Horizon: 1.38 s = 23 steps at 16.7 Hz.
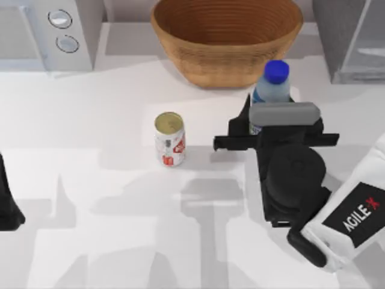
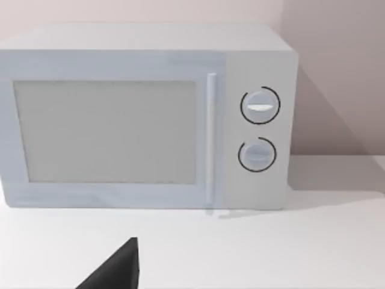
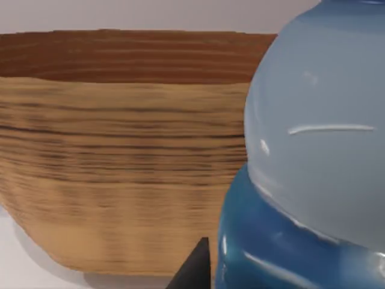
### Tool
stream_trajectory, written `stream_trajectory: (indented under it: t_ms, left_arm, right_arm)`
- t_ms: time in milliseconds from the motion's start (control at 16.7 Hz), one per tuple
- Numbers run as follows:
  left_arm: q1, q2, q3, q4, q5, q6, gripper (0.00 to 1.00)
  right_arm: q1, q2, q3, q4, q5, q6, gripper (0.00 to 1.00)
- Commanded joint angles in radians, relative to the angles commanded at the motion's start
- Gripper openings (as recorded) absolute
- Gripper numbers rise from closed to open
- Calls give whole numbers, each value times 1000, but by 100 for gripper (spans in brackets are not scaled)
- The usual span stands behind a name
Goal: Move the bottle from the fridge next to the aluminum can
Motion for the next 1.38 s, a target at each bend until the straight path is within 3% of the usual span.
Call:
stream_trajectory:
  t_ms: [480, 1380]
  left_arm:
    - [0, 0, 0, 0, 0, 0, 100]
    - [0, 0, 0, 0, 0, 0, 100]
  right_arm:
    - [0, 0, 0, 0, 0, 0, 98]
    - [47, -24, -63, 38, 47, 0, 100]
